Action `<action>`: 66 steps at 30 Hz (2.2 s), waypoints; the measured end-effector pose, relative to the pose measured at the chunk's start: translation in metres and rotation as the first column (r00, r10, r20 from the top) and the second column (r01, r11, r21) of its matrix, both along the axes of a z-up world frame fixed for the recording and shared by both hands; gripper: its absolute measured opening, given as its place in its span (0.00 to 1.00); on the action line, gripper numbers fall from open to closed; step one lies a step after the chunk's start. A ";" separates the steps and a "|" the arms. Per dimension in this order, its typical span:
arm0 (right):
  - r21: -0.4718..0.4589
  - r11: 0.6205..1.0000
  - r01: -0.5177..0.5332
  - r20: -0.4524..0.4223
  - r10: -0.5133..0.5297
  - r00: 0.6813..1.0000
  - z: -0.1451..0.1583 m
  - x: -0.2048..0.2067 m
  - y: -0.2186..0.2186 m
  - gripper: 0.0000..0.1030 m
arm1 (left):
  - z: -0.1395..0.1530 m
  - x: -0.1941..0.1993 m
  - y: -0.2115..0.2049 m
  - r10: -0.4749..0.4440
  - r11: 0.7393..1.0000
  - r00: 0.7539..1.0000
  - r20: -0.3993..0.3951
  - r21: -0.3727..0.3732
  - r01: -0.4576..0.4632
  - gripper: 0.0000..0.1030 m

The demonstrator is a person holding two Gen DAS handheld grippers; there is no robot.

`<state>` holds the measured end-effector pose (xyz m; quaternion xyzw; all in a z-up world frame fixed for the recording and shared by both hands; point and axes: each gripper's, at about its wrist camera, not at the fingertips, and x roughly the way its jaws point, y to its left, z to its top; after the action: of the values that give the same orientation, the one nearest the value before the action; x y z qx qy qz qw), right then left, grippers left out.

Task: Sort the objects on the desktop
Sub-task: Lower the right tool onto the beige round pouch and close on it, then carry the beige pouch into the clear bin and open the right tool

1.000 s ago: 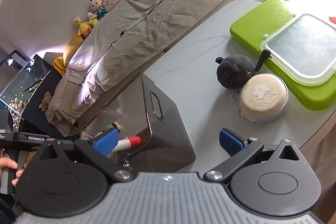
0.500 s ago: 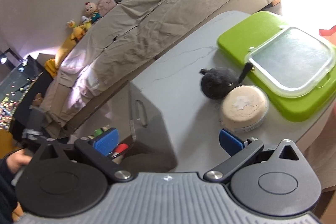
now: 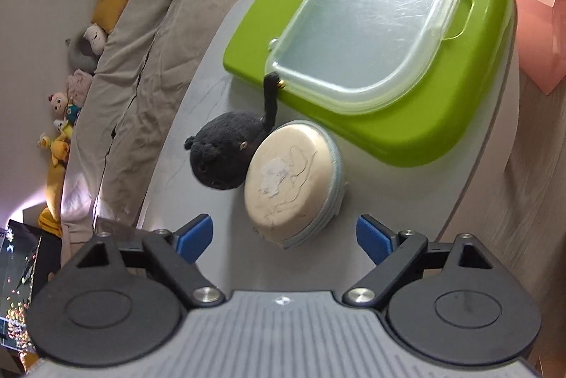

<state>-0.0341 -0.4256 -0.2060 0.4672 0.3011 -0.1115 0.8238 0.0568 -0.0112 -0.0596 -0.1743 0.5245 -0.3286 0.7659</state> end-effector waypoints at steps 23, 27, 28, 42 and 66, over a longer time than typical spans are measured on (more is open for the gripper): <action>0.050 0.994 0.092 0.058 -0.095 0.994 -0.046 0.037 -0.021 0.46 | -0.021 -0.001 0.009 0.053 0.997 0.990 -0.127 0.062 -0.045 1.00; 0.056 0.994 0.090 0.042 -0.092 0.995 -0.034 0.038 -0.015 0.37 | -0.021 -0.004 0.023 0.082 0.996 0.987 -0.135 0.038 -0.078 1.00; 0.058 0.994 0.090 0.039 -0.092 0.995 -0.032 0.038 -0.014 0.36 | -0.021 -0.005 0.028 0.090 0.996 0.987 -0.135 0.028 -0.087 1.00; -0.193 0.959 -0.206 0.199 0.244 0.949 0.158 0.060 0.053 0.35 | -0.012 -0.027 0.149 0.348 0.931 0.936 -0.057 -0.099 -0.352 1.00; -0.015 0.767 -0.641 -0.439 0.571 0.694 0.050 0.204 0.252 0.36 | -0.112 -0.014 0.254 0.573 0.771 0.765 -0.293 -0.124 -0.625 1.00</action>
<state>0.1699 -0.1733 -0.1555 0.2363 0.5934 0.0473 0.7680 0.0425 0.2430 -0.1714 -0.4531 0.4899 -0.0965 0.7385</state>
